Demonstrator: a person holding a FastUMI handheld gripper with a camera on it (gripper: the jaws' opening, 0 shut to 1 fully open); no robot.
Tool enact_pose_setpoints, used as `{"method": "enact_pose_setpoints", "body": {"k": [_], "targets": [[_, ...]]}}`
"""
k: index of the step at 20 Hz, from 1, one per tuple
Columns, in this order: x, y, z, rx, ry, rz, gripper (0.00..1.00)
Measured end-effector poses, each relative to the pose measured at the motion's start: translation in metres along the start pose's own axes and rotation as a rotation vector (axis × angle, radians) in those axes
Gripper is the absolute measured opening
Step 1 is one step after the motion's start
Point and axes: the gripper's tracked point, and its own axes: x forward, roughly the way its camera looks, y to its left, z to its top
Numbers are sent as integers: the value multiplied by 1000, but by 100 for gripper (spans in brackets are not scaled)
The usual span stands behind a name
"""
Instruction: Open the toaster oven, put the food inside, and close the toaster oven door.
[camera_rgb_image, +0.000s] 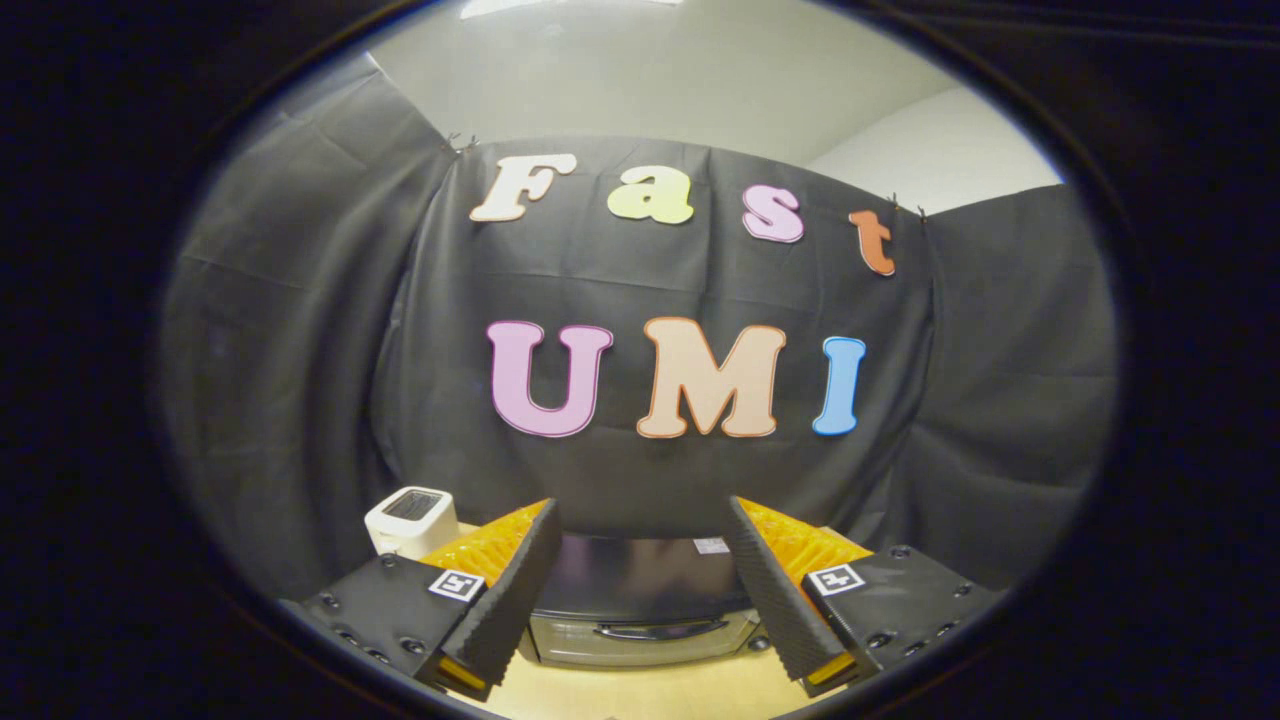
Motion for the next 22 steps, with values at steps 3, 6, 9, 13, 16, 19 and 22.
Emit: {"method": "enact_pose_setpoints", "body": {"k": [3, 6, 9, 13, 16, 19, 22], "targets": [[9, -6, -21, 5, 18, -11, 100], [19, -22, -50, -12, 72, -46, 100], [30, -39, -82, -24, 137, -76, 100], [46, -54, -123, -22, 215, -93, 100], [64, -54, -148, 15, 241, -73, 100], [76, -47, -167, 31, 257, -55, 100], [84, -42, -189, 21, 288, -47, 100]]}}
